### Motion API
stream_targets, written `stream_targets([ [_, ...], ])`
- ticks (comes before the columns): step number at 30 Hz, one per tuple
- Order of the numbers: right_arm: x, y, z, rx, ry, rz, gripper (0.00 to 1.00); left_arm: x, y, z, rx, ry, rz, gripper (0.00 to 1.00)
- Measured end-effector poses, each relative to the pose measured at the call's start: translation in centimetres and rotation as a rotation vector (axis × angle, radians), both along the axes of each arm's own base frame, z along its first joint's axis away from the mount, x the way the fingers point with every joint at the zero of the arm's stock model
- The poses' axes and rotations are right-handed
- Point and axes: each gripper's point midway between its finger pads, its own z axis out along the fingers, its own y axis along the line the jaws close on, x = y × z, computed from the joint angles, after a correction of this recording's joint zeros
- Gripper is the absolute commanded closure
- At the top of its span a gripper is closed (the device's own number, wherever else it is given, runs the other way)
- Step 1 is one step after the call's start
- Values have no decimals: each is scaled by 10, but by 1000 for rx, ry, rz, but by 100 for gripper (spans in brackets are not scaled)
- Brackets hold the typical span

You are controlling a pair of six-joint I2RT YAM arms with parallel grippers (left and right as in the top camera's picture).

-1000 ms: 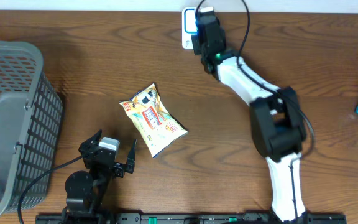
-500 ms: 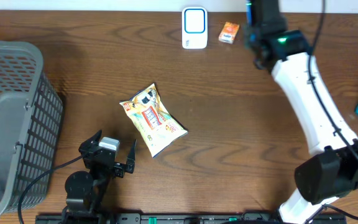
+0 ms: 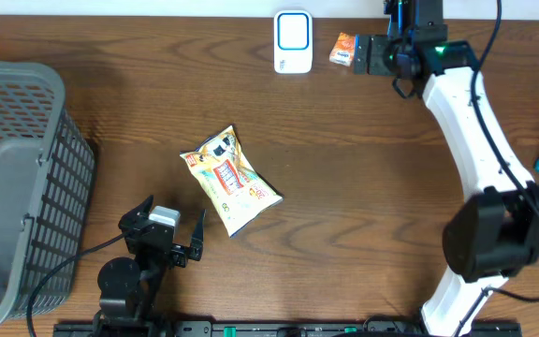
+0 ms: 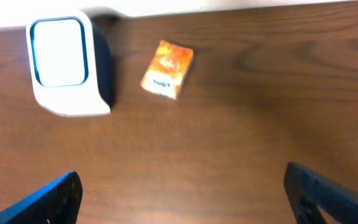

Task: Scan the item barcode
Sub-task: 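Carry the orange pack to the right table edge and release it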

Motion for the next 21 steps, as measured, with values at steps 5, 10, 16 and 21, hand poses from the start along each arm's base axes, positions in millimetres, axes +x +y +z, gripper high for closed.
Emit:
stream_targets([
  [5,30,11,-53,131,30,-100,26,0,0,0,0,0,0,2],
  [10,60,30,-111,255,29,-110,29,0,0,0,0,0,0,2],
  [16,78,38,-122,343,-26,-135,40,0,0,0,0,0,0,2],
  [21,87,30,-117,341,-73,-190,44,0,0,0,0,0,0,2],
])
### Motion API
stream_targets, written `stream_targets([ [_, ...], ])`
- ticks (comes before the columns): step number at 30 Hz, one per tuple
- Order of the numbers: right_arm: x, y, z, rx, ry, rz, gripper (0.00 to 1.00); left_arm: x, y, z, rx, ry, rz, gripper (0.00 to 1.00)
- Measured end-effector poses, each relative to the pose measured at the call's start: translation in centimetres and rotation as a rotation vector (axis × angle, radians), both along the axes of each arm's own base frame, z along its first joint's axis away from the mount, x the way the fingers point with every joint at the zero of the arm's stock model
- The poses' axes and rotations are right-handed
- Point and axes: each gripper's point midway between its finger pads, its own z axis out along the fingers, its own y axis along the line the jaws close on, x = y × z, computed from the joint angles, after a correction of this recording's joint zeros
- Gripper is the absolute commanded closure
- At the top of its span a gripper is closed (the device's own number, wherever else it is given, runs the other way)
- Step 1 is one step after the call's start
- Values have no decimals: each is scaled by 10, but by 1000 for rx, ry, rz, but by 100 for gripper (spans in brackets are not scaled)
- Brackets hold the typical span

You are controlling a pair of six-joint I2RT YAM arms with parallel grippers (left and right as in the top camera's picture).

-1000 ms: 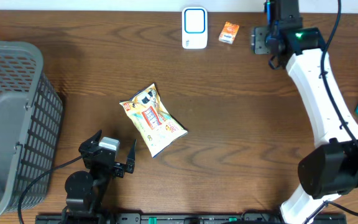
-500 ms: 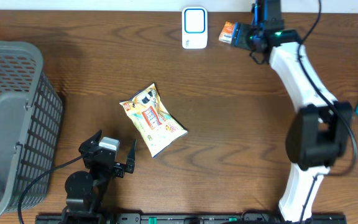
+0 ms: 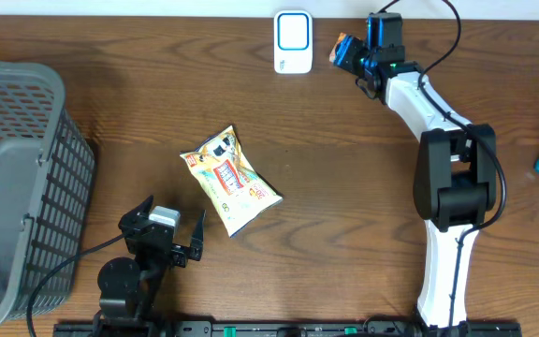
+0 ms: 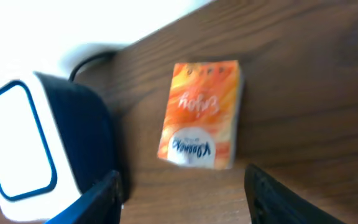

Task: Scan the item barcode
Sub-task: 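Carry the orange pack to the right table edge and release it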

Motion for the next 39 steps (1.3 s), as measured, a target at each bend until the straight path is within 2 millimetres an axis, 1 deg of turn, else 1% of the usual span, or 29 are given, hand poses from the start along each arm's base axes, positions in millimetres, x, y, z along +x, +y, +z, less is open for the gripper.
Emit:
stream_targets([
  [4,7,-4,-6,5,-18,-40,41,0,0,0,0,0,0,2],
  [6,11,-5,-18,17,-22,-59,39,0,0,0,0,0,0,2],
  [11,18,-5,-45,44,-24,-89,39,0,0,0,0,0,0,2],
  [13,23,-4,-46,57,-45,-99,40,0,0,0,0,0,0,2],
  [16,25,-6,-48,68,-53,-118,46,0,0,0,0,0,0,2],
  [18,26,-8,-49,71,-54,-138,53,0,0,0,0,0,0,2],
  [19,26,-9,-50,72,-52,-148,54,0,0,0,0,0,0,2],
  [21,27,-10,-53,71,-55,-158,64,0,0,0,0,0,0,2],
  [23,27,-11,-54,74,-50,-166,78,0,0,0,0,0,0,2],
  [26,25,-10,-57,76,-32,-158,91,0,0,0,0,0,0,2],
  [27,25,-10,-57,79,-31,-153,98,0,0,0,0,0,0,2],
  [30,23,-7,-57,70,-20,-115,99,0,0,0,0,0,0,2],
  [33,18,-9,-59,63,22,-95,99,0,0,0,0,0,0,2],
  [36,5,-13,-57,43,89,-79,99,0,0,0,0,0,0,2],
  [39,-15,-28,-54,7,180,-75,99,0,0,0,0,0,0,2],
])
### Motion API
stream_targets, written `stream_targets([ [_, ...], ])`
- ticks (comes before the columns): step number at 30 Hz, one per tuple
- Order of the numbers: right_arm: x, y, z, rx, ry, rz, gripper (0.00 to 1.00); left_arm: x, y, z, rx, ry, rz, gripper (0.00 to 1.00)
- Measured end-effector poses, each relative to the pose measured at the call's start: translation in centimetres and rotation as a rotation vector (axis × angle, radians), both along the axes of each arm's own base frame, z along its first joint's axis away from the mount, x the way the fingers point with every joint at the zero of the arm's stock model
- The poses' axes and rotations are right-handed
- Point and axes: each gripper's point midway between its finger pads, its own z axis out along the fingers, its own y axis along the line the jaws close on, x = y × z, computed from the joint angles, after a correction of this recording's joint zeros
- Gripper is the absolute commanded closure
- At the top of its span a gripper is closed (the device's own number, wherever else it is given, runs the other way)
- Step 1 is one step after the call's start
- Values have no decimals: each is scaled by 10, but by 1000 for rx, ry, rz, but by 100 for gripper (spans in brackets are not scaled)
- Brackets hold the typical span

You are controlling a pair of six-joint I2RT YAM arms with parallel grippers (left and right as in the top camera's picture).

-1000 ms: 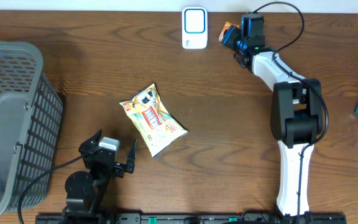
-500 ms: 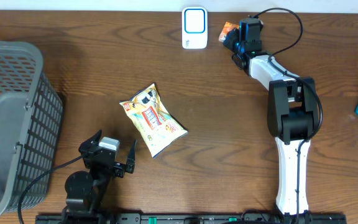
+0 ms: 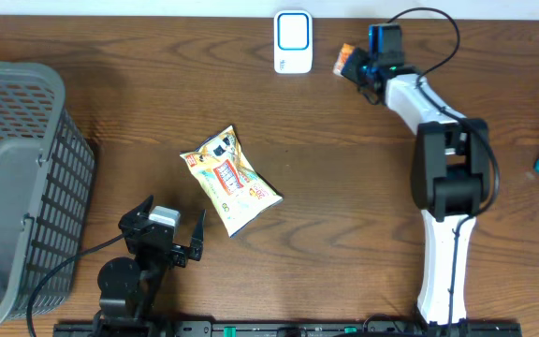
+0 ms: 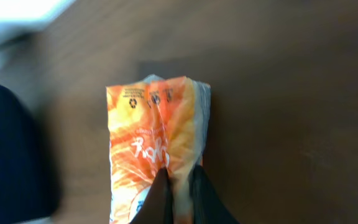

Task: Scan the item barcode
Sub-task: 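Carry the orange pack to the right table edge and release it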

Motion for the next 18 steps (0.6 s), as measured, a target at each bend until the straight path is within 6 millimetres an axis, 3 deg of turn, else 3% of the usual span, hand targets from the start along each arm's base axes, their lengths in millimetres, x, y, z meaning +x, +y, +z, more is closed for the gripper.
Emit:
stream_targets([
  [4,-37,-45,9,-78,141,-56,99,0,0,0,0,0,0,2],
  [7,-58,-82,33,-151,191,-127,99,0,0,0,0,0,0,2],
  [11,-82,-127,99,-257,162,-246,99,0,0,0,0,0,0,2],
  [15,-118,-170,183,-367,80,-412,99,0,0,0,0,0,0,2],
  [18,-143,-199,225,-444,31,-536,99,0,0,0,0,0,0,2],
])
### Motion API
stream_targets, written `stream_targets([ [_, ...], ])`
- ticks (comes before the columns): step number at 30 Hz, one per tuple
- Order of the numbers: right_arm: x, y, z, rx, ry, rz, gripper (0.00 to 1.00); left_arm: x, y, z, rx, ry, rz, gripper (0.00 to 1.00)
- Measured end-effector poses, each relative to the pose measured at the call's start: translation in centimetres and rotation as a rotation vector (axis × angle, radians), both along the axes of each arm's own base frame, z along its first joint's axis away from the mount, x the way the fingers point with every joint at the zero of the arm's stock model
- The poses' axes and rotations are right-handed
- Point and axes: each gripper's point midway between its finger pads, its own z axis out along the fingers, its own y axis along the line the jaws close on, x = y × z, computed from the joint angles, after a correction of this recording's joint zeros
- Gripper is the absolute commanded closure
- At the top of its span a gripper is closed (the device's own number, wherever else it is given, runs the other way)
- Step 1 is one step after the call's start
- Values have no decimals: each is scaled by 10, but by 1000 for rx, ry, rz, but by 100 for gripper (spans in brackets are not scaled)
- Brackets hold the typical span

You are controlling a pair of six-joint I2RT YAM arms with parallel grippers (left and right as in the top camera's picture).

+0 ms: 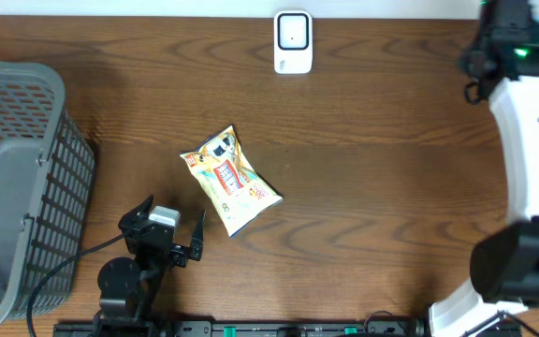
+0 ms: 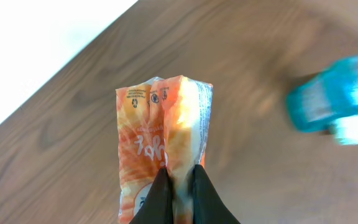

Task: Scan the item barcode
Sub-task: 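Carry the orange pack to the right table edge and release it, then swing the right gripper over to the yellow snack pack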

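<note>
In the right wrist view my right gripper (image 2: 178, 179) is shut on a small orange packet (image 2: 157, 127), pinching its edge and holding it above the wooden table (image 2: 272, 180). Overhead, the right arm (image 1: 522, 103) reaches to the far right back corner and the packet is hidden under it. The white scanner (image 1: 293, 42) with a blue-rimmed window stands at the back middle, well left of that arm. A yellow snack bag (image 1: 230, 180) lies mid-table. My left gripper (image 1: 168, 225) rests open near the front edge, holding nothing.
A grey mesh basket (image 1: 17, 178) fills the left side of the table. A blurred teal item (image 2: 334, 102) lies on the table to the right of the held packet. The table's back edge (image 2: 73, 56) runs close behind the packet.
My right gripper, still shut on the orange packet, has moved from just right of the scanner to the far right back corner. The left arm has not moved.
The orange packet lay right of the scanner with my right gripper open and back from it. Then the open fingers stood on either side of the packet. Then they were shut on it beside the scanner, and now they hold it far to the right.
</note>
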Motion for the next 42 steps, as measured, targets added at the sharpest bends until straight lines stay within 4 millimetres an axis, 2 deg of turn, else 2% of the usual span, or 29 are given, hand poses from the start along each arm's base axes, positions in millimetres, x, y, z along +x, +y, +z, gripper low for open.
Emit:
stream_targets([
  [2,-14,-21,13,-66,-1,-77,99,0,0,0,0,0,0,2],
  [5,-25,-46,11,-137,35,-166,99,0,0,0,0,0,0,2],
  [7,-33,-65,-6,-171,97,-223,99,0,0,0,0,0,0,2],
  [10,-44,-83,-41,-185,198,-265,99,0,0,0,0,0,0,2],
  [14,-61,-103,-92,-176,345,-303,99,0,0,0,0,0,0,2],
  [17,-74,-115,-119,-160,427,-329,98,0,0,0,0,0,0,2],
  [19,-82,-122,-129,-140,458,-343,91,0,0,0,0,0,0,2],
  [23,-86,-125,-132,-114,464,-350,68,0,0,0,0,0,0,2],
  [26,-85,-121,-133,-105,461,-344,54,0,0,0,0,0,0,2],
  [30,-80,-111,-131,-84,448,-315,52,0,0,0,0,0,0,2],
  [34,-69,-90,-131,5,406,-254,48,0,0,0,0,0,0,2],
  [36,-62,-73,-132,87,378,-206,50,0,0,0,0,0,0,2],
  [37,-58,-57,-135,169,363,-162,63,0,0,0,0,0,0,2],
  [39,-52,-26,-139,315,351,-81,75,0,0,0,0,0,0,2],
  [42,-52,30,-145,559,368,36,78,0,0,0,0,0,0,2],
])
